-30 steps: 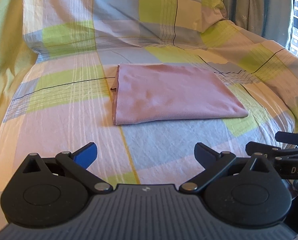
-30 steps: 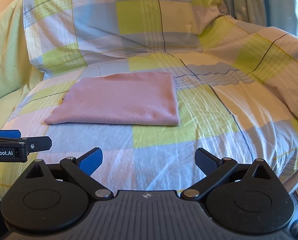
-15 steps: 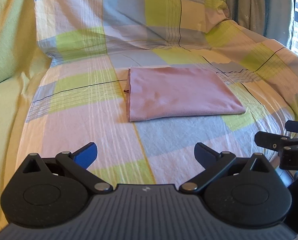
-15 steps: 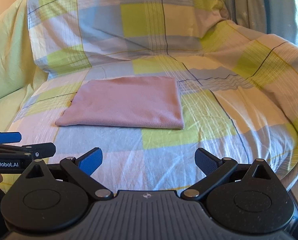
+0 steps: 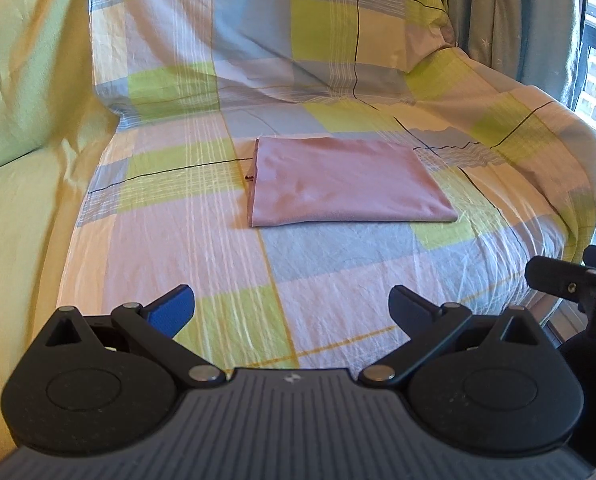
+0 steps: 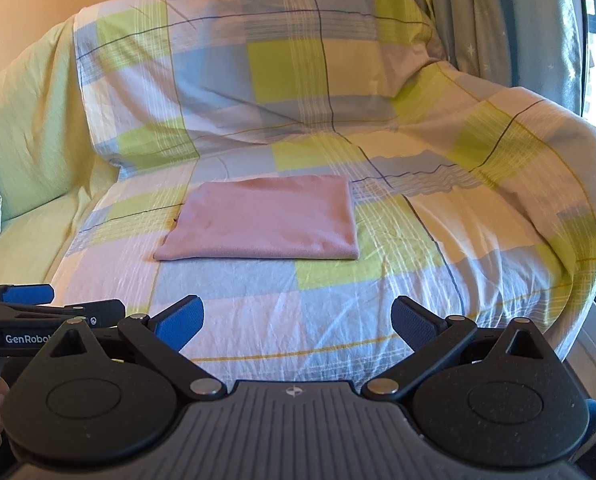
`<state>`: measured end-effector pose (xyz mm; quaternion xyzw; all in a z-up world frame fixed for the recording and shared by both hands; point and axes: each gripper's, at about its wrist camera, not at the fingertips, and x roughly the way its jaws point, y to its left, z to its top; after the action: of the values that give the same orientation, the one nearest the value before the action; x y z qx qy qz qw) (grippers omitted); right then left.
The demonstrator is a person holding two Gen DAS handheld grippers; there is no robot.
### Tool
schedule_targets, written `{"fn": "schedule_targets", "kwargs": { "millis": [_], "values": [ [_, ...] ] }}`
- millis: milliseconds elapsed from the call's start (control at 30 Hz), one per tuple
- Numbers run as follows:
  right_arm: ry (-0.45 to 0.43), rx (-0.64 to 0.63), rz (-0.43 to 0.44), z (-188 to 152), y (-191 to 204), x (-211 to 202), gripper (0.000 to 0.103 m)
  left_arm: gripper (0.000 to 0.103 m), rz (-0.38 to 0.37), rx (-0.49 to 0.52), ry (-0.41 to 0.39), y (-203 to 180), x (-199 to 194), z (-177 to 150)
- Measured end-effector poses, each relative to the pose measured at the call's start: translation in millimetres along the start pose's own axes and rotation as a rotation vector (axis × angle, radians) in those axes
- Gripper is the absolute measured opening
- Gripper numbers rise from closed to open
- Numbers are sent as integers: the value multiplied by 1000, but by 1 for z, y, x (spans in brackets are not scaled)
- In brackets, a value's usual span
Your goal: Fold clothes
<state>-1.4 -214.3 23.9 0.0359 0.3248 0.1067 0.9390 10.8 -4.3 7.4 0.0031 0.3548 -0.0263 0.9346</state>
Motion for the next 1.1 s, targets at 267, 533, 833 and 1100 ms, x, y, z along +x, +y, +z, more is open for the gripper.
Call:
{"fn": "schedule_targets", "kwargs": {
  "millis": [267, 533, 833, 1100],
  "values": [
    [-6, 17, -6, -5, -4, -20, 103, 102, 19, 17, -2, -8, -14, -3],
    [-10, 11, -2, -7, 0, -29, 103, 102, 31, 26, -25, -11, -25, -2],
    [-8, 5, -1, -6, 1, -29, 103, 102, 35, 28, -26, -11, -25, -2],
    [-2, 1, 2, -5, 3, -25, 103, 102, 41, 34, -32, -12, -24, -3]
  ]
}}
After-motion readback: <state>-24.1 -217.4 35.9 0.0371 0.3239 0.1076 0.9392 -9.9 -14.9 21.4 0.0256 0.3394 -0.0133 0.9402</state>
